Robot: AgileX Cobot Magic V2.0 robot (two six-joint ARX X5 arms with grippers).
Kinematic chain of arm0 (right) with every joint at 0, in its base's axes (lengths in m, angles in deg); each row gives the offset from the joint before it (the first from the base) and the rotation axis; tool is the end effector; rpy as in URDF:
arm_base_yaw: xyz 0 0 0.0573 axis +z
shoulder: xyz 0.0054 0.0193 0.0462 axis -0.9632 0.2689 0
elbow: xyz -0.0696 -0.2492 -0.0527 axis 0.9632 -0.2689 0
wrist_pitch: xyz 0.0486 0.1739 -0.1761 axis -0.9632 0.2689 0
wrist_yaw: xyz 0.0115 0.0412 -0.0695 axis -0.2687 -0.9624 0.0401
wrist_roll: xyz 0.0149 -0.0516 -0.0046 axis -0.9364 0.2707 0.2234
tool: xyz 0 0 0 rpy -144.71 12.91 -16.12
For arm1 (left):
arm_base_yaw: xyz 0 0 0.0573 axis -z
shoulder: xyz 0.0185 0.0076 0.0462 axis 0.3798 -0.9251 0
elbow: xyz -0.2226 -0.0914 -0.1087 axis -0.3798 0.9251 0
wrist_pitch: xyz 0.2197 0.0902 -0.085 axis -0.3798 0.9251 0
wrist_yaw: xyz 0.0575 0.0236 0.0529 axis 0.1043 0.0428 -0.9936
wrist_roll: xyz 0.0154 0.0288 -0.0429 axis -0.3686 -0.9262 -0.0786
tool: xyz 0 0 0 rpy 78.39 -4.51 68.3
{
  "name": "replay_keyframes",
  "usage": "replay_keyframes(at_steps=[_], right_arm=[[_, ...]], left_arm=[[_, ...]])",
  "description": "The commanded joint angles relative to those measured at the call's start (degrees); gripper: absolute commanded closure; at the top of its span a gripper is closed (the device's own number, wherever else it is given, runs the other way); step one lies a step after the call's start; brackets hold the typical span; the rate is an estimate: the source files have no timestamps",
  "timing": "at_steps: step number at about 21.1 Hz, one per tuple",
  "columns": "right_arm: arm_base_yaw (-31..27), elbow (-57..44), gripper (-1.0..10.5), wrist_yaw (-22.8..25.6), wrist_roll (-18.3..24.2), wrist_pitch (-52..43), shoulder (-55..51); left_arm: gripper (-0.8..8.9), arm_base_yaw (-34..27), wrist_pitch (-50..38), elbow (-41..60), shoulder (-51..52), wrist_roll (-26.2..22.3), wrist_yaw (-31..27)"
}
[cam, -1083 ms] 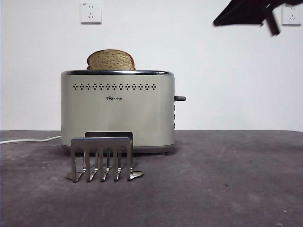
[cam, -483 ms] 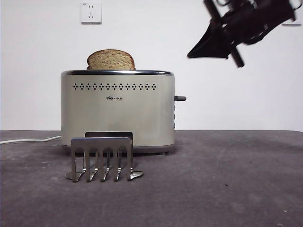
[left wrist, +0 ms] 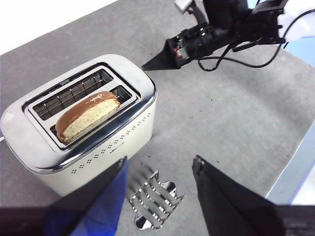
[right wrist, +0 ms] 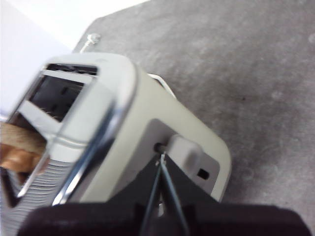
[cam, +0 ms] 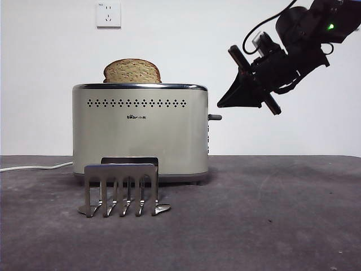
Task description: Pick up a slice of bread from the rack,put the bread on the toaster,press the button
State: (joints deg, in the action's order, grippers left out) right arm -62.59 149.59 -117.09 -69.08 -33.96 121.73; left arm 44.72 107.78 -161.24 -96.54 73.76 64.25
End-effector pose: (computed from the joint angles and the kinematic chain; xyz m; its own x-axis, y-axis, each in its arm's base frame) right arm 0.4178 0.1063 0.2344 0.5146 0.7644 -0.3884 -0.5266 0.6393 0.5603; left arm 0.1761 -0.0825 0.4766 0.5834 -0.5828 -0.5656 0.6775 0.7333 -0.0568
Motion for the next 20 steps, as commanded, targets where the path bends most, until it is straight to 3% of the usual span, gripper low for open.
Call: replay_keyframes(at_steps=[1, 3, 12, 20], right_arm=[[0.6, 0.2, 9.6, 0.2, 0.0, -2.2, 1.6], [1.0, 0.2, 9.6, 2.6, 0.2, -2.8, 2.2], [1.5, 0.2, 9.6, 3.6, 1.2, -2.5, 7.1], [1.7, 0.2, 9.6, 7.4, 4.9, 3.8, 9.7]], left_arm=[[5.85, 0.1, -0.1, 0.3, 0.1, 0.5, 0.1], [5.85, 0.1, -0.1, 0.3, 0.1, 0.5, 0.1], [5.85, 0.1, 0.3, 0.3, 0.1, 0.5, 0.0], [5.85, 0.1, 0.4, 0.3, 0.1, 0.5, 0.0]])
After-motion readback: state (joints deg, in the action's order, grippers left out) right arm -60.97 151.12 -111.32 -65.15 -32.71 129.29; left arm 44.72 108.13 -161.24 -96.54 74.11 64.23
